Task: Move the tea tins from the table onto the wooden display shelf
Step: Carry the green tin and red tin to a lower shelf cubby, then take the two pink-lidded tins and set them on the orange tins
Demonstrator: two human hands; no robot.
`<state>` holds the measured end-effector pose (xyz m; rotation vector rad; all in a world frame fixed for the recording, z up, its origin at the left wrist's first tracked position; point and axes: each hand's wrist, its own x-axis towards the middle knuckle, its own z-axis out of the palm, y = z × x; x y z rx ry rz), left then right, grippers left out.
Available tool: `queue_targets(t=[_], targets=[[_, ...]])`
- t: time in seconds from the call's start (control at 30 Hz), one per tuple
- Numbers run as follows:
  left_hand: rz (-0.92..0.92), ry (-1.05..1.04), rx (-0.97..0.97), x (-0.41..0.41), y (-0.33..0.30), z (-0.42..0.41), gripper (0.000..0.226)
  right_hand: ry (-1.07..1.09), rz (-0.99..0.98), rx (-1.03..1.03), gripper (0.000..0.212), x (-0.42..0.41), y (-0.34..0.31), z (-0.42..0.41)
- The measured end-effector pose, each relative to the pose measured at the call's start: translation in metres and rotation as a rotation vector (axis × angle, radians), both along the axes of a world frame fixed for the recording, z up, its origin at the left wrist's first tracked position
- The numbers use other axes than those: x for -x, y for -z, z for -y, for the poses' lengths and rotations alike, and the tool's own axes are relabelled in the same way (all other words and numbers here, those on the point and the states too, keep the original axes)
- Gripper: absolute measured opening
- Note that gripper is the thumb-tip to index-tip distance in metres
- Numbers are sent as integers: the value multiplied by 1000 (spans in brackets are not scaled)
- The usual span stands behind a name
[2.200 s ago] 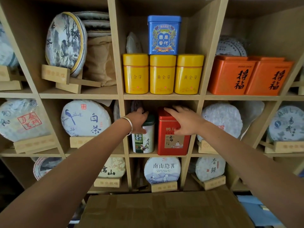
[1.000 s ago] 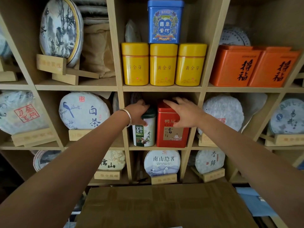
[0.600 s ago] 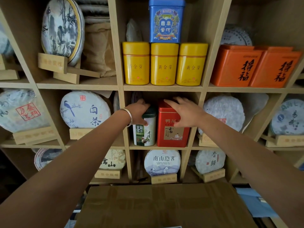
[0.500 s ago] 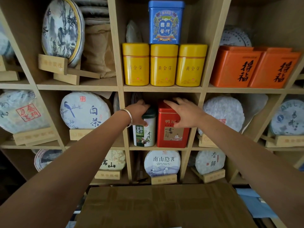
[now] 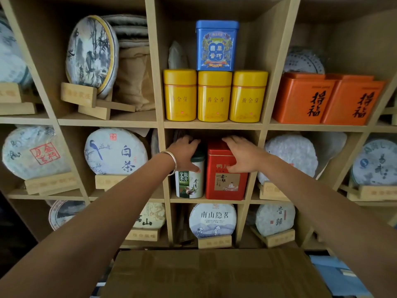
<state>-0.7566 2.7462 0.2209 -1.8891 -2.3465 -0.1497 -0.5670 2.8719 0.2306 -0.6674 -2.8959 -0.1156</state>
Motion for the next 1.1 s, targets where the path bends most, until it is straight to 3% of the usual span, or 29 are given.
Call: queue_targets(t=[0.3,0.53,0.67,0.83,1.1], targets=[[247,86,-203,-7,-14,39,90,-117,-149,-167,80,-15,-5,18],[194,291,-311,-25,-21,58,63,-48,-167,-221,71,-49,-3,63],[161,392,-222,-59,-24,56,67,124,-192,-166,68,-93,-5,92],[170,572,-181,-124,-16,49,57,436,-235,-97,67,-175,0,137],[182,1009,-59,-333,-14,53,58,991,-132,-149,62,-384,-2,262]])
